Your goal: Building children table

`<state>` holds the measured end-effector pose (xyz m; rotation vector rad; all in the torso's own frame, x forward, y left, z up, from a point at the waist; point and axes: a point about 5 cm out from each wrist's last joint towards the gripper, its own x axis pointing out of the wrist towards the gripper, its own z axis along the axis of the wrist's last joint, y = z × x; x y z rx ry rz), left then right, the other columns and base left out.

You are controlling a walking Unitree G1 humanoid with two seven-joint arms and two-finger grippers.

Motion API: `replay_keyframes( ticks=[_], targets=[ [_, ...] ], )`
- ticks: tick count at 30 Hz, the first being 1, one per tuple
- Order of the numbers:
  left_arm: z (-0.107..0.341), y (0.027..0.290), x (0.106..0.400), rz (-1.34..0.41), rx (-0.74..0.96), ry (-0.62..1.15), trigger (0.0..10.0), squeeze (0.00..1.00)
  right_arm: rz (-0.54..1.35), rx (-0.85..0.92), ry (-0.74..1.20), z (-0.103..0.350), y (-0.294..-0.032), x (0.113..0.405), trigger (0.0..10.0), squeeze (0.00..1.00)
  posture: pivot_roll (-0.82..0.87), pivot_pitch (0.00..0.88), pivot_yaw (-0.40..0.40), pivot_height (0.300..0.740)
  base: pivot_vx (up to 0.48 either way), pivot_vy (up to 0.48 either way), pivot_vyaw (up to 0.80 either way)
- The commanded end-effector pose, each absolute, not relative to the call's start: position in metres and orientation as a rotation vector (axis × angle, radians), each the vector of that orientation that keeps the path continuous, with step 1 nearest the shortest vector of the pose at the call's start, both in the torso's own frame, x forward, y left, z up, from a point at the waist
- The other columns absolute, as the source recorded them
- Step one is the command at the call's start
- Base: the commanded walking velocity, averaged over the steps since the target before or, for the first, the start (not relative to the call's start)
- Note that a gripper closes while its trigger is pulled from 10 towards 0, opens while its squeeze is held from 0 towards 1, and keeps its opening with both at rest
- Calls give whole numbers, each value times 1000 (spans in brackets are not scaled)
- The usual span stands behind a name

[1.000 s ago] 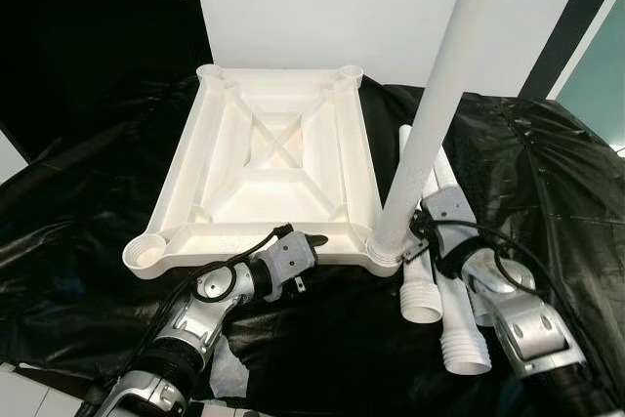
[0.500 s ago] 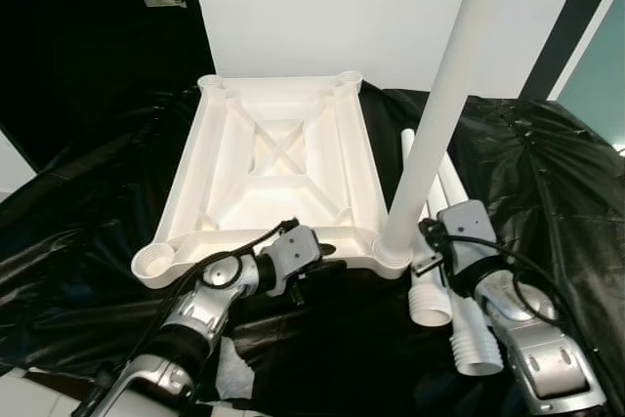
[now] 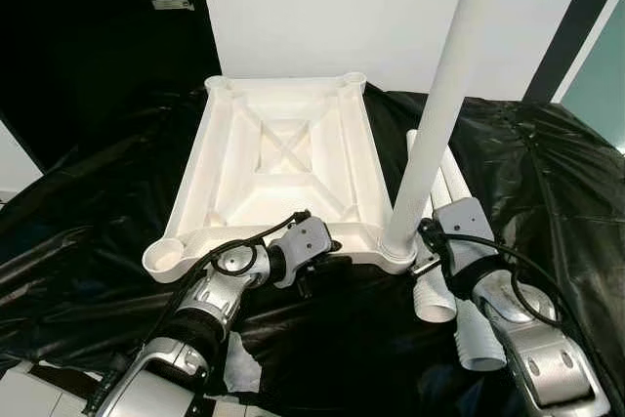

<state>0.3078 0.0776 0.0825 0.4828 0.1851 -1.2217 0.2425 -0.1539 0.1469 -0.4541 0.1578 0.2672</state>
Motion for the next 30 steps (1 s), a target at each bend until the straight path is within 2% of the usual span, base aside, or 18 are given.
replay_keyframes(
  ticks=[1,11,14,19,22,30],
  targets=[
    [50,96,308,-947,506,333,0,0,287,-448,195,144,-152,236,10000,0,-15,0,-28,740,0,0,0],
    [50,89,307,-968,485,331,0,0,304,-467,233,135,-156,246,10000,0,-29,0,-31,740,0,0,0],
    [48,82,300,-1036,480,331,0,0,320,-541,229,134,-166,271,10000,0,-18,0,-38,740,0,0,0],
    [47,81,295,-1080,467,333,0,0,295,-562,222,141,-179,294,10000,0,3,0,-56,740,0,0,0],
    [47,81,294,-1081,463,333,0,0,297,-561,221,143,-179,297,10000,0,13,0,-60,740,0,0,0],
    [46,90,298,-1000,460,334,0,0,335,-514,264,137,-170,274,10000,0,20,0,-63,740,0,0,0]
  ],
)
